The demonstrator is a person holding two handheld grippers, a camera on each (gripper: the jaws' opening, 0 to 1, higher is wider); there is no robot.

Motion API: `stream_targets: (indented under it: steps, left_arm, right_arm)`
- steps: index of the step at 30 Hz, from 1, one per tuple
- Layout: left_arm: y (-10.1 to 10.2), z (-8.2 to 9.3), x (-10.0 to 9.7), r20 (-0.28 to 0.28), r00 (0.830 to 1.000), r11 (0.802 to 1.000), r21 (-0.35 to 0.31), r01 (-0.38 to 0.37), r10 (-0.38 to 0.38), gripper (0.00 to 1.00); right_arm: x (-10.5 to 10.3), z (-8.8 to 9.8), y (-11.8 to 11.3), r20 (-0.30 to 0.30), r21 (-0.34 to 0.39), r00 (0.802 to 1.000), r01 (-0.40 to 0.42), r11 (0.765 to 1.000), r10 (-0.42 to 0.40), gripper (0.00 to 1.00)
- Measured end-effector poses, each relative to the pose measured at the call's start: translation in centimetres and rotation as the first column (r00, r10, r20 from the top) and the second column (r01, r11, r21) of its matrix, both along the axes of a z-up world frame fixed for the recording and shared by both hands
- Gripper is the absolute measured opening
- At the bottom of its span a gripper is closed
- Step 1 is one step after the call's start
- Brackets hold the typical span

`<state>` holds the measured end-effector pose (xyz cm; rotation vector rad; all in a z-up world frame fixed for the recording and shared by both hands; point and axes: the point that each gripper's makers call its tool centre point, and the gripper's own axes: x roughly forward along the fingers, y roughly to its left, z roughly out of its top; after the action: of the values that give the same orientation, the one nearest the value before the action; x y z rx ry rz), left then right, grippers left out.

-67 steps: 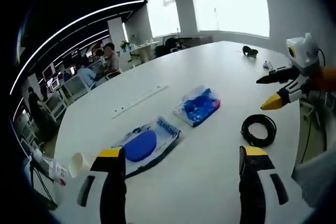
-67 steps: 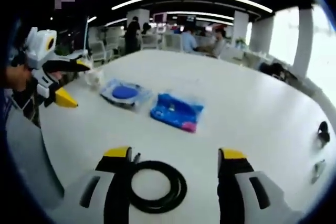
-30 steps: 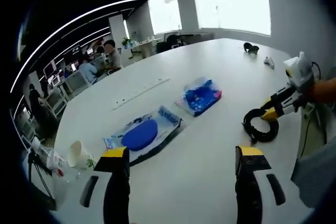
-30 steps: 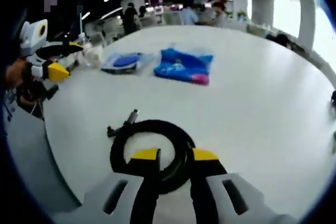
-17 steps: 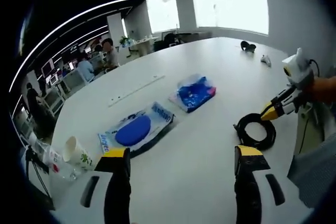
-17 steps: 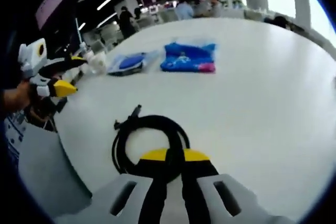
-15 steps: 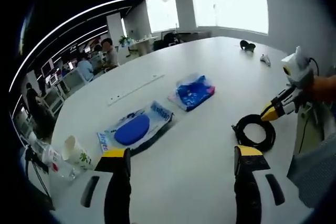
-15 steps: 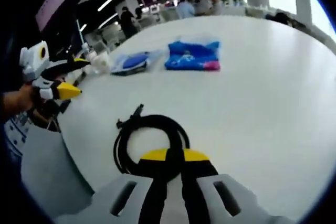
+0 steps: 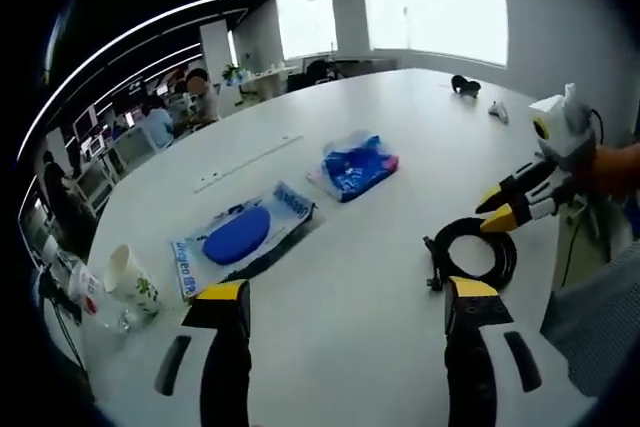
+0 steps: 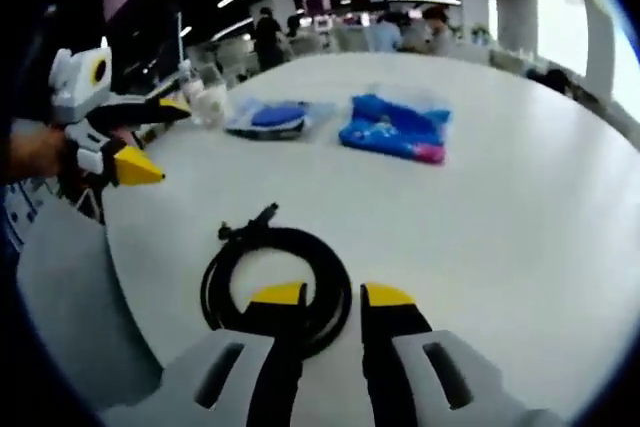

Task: Arrange the tabletop items into an orderly group along one side of the table until the central work area is clear of visible clutter.

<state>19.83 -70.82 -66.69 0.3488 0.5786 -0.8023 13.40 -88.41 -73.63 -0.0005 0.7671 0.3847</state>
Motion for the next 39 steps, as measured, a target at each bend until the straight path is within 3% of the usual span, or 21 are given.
stream_targets:
  steps: [4, 13, 26, 39]
  left_arm:
    - [0.1, -0.4, -0.1, -0.010, 1.000, 1.000, -0.001, 0.002, -0.002, 0.78]
    - [-0.4, -0.9, -0.7, -0.028, 1.000, 1.000, -0.010, 0.013, -0.013, 0.76]
    - [-1.5, -3.0, -3.4, -0.129, 0.991, 0.999, -0.031, 0.038, -0.042, 0.58]
    - [-3.6, -4.7, -6.2, -0.183, 0.977, 0.994, -0.025, 0.105, -0.108, 0.55]
  right_arm:
    - [-0.5, -0.8, 0.2, -0.034, 0.008, 0.999, 0.005, 1.000, -0.005, 0.19]
    - [-1.0, -0.6, 0.4, -0.037, 0.039, 0.998, 0.056, 0.998, -0.054, 0.18]
    - [-1.9, -0.5, 1.2, -0.067, 0.081, 0.996, 0.057, 0.995, -0.051, 0.16]
    - [-2.7, -0.4, 1.6, -0.105, 0.140, 0.992, 0.087, 0.986, -0.072, 0.14]
